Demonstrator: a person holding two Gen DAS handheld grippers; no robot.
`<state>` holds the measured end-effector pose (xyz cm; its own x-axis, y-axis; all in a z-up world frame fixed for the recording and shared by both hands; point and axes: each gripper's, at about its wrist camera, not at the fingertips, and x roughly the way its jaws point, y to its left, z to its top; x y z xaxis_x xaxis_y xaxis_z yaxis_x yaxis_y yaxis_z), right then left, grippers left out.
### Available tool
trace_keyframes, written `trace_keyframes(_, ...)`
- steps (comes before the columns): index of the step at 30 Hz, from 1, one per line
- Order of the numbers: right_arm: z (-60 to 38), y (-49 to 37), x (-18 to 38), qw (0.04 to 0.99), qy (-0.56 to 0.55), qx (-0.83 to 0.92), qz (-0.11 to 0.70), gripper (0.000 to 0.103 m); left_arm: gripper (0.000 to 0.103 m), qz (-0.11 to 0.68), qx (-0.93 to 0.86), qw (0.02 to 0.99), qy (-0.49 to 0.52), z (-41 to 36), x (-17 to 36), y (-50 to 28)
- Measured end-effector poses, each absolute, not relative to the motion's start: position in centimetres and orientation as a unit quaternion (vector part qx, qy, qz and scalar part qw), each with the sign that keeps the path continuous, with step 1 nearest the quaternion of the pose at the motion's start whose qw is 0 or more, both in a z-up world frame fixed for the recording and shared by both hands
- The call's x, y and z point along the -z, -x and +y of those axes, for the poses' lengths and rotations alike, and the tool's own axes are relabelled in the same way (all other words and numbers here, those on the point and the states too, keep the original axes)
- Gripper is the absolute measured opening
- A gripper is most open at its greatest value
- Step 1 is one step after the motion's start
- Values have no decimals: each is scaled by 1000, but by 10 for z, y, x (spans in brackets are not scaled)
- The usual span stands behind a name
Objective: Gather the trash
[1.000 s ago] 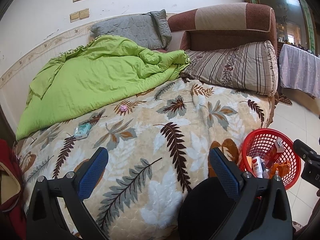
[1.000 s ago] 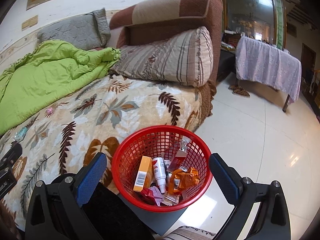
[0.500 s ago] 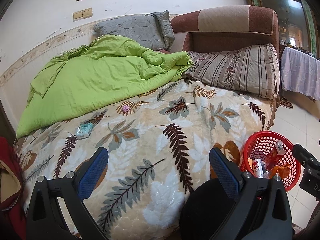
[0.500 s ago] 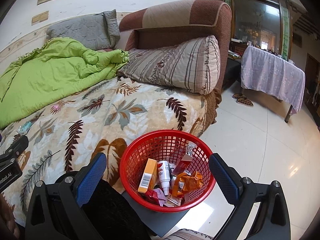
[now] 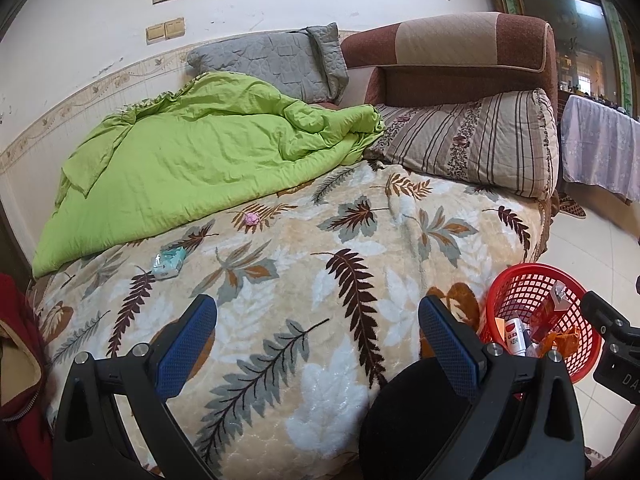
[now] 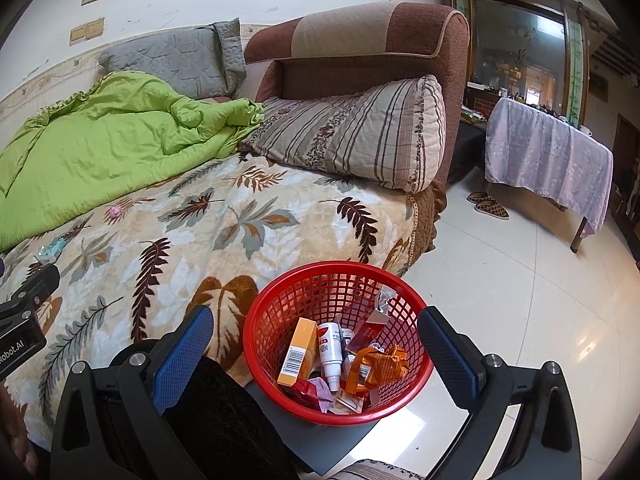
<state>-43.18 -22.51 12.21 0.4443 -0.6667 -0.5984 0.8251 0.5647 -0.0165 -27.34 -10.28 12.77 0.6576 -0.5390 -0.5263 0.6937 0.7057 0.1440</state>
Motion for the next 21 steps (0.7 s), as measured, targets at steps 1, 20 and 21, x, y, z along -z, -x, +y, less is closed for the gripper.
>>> trace_keyframes(1,-225,431,-122,838,-139,444,283,103,100,229,344,895,-168,-103,-127,273)
trace_keyframes(20,-214,335,-145,892,-77,354,270,103,100,277,262,917,-118,-66,-126,201)
trace_keyframes(21,-212,323,-146,897,-70,342,273,103,100,285,247,919,-112,-59,-123,188)
